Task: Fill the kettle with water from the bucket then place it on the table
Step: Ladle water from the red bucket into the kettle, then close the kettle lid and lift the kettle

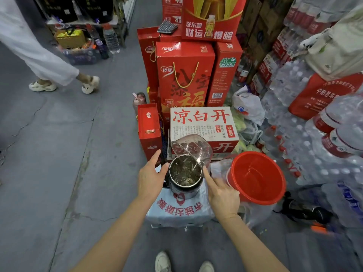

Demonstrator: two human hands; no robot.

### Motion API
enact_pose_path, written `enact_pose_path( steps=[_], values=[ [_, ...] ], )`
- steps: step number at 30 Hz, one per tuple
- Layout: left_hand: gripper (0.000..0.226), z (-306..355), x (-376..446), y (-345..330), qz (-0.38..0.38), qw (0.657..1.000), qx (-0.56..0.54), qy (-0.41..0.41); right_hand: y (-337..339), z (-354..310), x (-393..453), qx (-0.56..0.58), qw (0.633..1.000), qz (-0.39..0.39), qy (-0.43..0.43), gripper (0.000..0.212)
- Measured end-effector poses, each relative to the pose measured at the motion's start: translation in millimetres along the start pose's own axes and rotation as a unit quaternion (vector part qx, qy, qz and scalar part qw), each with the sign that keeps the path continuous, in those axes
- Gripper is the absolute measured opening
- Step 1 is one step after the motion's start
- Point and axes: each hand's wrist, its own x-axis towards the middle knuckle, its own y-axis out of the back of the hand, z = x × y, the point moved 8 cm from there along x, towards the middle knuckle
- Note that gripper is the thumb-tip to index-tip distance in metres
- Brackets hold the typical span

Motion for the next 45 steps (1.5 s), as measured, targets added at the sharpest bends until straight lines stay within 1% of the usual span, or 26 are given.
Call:
enact_pose_path(
  steps=[2,4,6,7,8,9,10,11,12,14,15,17,20,22,25,27,30,32,33,34,37,39,40,42,44,45],
  values=[
    [0.058,0,0,-1,0.001,1.000,-0.005,-0.002,-4,1,-2,0.017,1.000,-0.010,-0.013,0.077],
    [0.058,2,0,-1,0.002,1.000,-0.006,-0.006,-9,7,-5,0.070,0.996,-0.019,-0.051,0.071],
    [0.062,0,0,-3,0.004,1.000,-0.007,-0.010,-16,26,-10,0.144,0.978,-0.020,-0.148,0.061],
    [0.066,-2,0,-4,0.006,1.000,-0.005,-0.011,-19,36,-14,0.205,0.956,-0.028,-0.210,0.058],
    [0.072,-3,0,-6,0.007,1.000,-0.001,-0.012,-23,45,-19,0.300,0.913,-0.026,-0.274,0.056],
    [0.078,-5,0,-8,0.006,1.000,0.004,-0.012,-25,53,-26,0.406,0.851,-0.004,-0.332,0.056],
    [0.084,-7,-1,-12,0.003,1.000,0.007,-0.012,-26,63,-34,0.483,0.786,0.028,-0.385,0.057],
    [0.089,-7,-3,-17,0.000,1.000,0.008,-0.014,-24,75,-43,0.521,0.733,0.064,-0.432,0.060],
    [0.092,-6,-6,-23,-0.002,1.000,0.014,-0.018,-23,88,-52,0.538,0.691,0.095,-0.473,0.062],
    [0.095,0,-14,-35,-0.003,0.999,0.030,-0.033,-29,117,-73,0.541,0.637,0.120,-0.536,0.065],
    [0.095,2,-18,-42,-0.003,0.999,0.035,-0.041,-34,130,-82,0.537,0.620,0.116,-0.560,0.067],
    [0.093,6,-22,-57,-0.009,0.997,0.047,-0.058,-42,154,-96,0.527,0.606,0.086,-0.589,0.067],
    [0.085,13,-27,-85,-0.046,0.986,0.114,-0.109,-56,180,-113,0.521,0.585,0.047,-0.619,0.056],
    [0.083,15,-30,-105,-0.084,0.970,0.171,-0.151,-62,191,-120,0.518,0.572,0.036,-0.635,0.047],
    [0.081,2,-33,-129,-0.126,0.934,0.269,-0.197,-70,203,-126,0.514,0.560,0.026,-0.649,0.043],
    [0.082,-10,-34,-140,-0.134,0.905,0.337,-0.224,-76,211,-126,0.505,0.563,0.015,-0.654,0.041],
    [0.081,-25,-35,-150,-0.159,0.867,0.404,-0.244,-76,215,-117,0.488,0.585,-0.001,-0.648,0.045],
    [0.080,-30,-33,-152,-0.173,0.849,0.433,-0.250,-73,214,-110,0.477,0.603,-0.010,-0.639,0.042],
    [0.079,-30,-32,-151,-0.172,0.842,0.440,-0.259,-73,214,-107,0.460,0.624,-0.018,-0.631,0.039],
    [0.078,-29,-32,-149,-0.170,0.838,0.444,-0.270,-73,217,-106,0.423,0.658,-0.033,-0.622,0.037],
    [0.074,-36,-31,-145,-0.170,0.828,0.439,-0.304,-66,213,-102,0.238,0.789,-0.084,-0.560,0.043],
    [0.068,-43,-26,-137,-0.169,0.828,0.428,-0.321,-54,198,-96,0.138,0.860,-0.034,-0.490,0.046],
    [0.065,-47,-23,-132,-0.169,0.830,0.422,-0.324,-48,184,-90,0.120,0.885,0.000,-0.450,0.045],
    [0.062,-58,-15,-120,-0.169,0.834,0.408,-0.331,-47,148,-80,0.142,0.914,0.029,-0.380,0.044],
    [0.058,-69,-7,-108,-0.169,0.836,0.391,-0.345,-64,106,-73,0.188,0.926,-0.001,-0.329,0.046],
    [0.056,-74,-4,-102,-0.165,0.839,0.377,-0.356,-78,87,-73,0.213,0.922,-0.024,-0.321,0.046]
  ],
)
